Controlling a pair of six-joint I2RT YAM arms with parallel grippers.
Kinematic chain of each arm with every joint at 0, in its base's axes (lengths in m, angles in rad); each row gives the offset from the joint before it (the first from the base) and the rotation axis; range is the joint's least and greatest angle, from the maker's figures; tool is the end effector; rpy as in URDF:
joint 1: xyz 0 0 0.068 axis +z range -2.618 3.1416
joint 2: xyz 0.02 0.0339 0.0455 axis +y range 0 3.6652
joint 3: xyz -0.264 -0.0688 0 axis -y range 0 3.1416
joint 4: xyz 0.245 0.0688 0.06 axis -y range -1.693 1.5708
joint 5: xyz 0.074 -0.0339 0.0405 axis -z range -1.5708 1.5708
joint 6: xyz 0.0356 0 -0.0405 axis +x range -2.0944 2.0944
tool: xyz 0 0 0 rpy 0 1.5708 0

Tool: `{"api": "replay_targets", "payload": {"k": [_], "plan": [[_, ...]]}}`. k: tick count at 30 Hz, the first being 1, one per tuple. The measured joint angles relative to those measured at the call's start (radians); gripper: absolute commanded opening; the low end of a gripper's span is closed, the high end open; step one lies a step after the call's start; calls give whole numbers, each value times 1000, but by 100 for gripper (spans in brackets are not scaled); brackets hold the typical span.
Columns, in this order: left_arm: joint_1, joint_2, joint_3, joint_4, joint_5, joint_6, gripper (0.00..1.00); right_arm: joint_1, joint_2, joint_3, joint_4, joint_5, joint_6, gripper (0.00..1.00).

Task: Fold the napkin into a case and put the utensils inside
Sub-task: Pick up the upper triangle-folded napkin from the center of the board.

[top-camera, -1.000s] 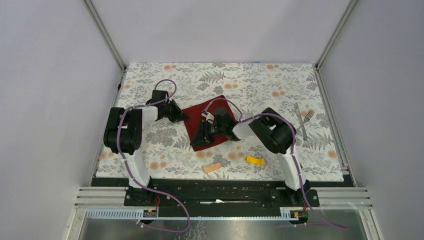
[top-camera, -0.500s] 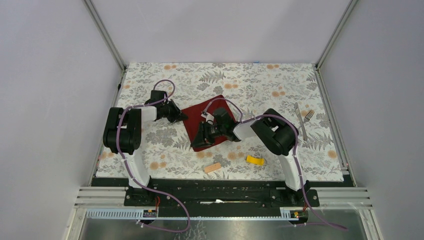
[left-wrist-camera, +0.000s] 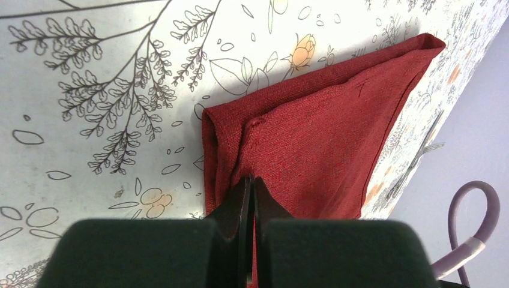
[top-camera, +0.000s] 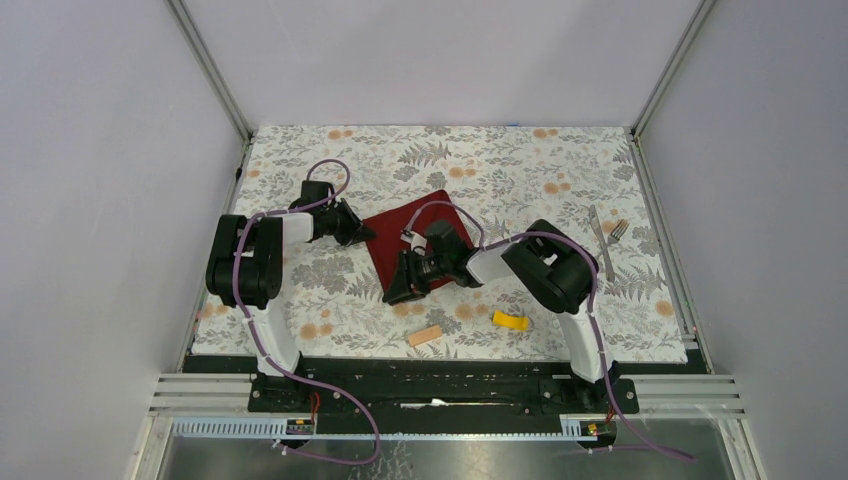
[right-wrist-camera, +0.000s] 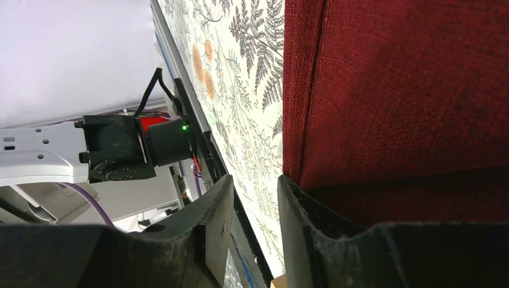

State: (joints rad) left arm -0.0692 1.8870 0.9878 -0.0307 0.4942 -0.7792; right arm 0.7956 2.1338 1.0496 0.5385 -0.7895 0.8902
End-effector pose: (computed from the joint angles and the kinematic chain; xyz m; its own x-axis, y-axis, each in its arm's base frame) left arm 0.3625 -0.0420 0.1255 -0.8105 -0.5639 -0.1582 -0.3173 0.6498 -0.6907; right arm 0.2711 0.3128 0.0968 -0.9496 -0.1872 -0.2515 -0.3015 0.3255 0.8962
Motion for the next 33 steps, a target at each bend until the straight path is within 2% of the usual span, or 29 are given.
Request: {"api": "replay_targets", "payload": {"k": [1, 4, 8, 13, 15, 17, 20, 24, 28, 33], "plan": [[0, 0, 0, 0, 1, 0, 2, 0, 1, 0, 2, -1, -4, 42], [1, 0, 3, -5, 6, 10, 21, 3, -6, 14, -36, 1, -37, 53], [0, -27, 19, -60, 8, 53, 42, 30, -105, 35, -221, 75, -130, 65], [14, -169, 45, -201, 9, 137, 55, 80, -270, 72, -461, 188, -225, 67], [32, -236, 68, -238, 10, 170, 60, 109, -304, 119, -561, 266, -267, 66], [58, -306, 84, -263, 0, 198, 65, 158, -301, 220, -701, 417, -314, 62], [101, -395, 103, -304, -45, 239, 67, 250, -211, 463, -934, 684, -352, 55], [171, -414, 108, -329, -77, 258, 75, 363, -14, 792, -1192, 967, -357, 56], [237, -417, 104, -353, -111, 264, 78, 421, 153, 969, -1391, 1125, -355, 60], [259, -436, 71, -351, -113, 264, 78, 422, 263, 1061, -1530, 1215, -378, 62]]}}
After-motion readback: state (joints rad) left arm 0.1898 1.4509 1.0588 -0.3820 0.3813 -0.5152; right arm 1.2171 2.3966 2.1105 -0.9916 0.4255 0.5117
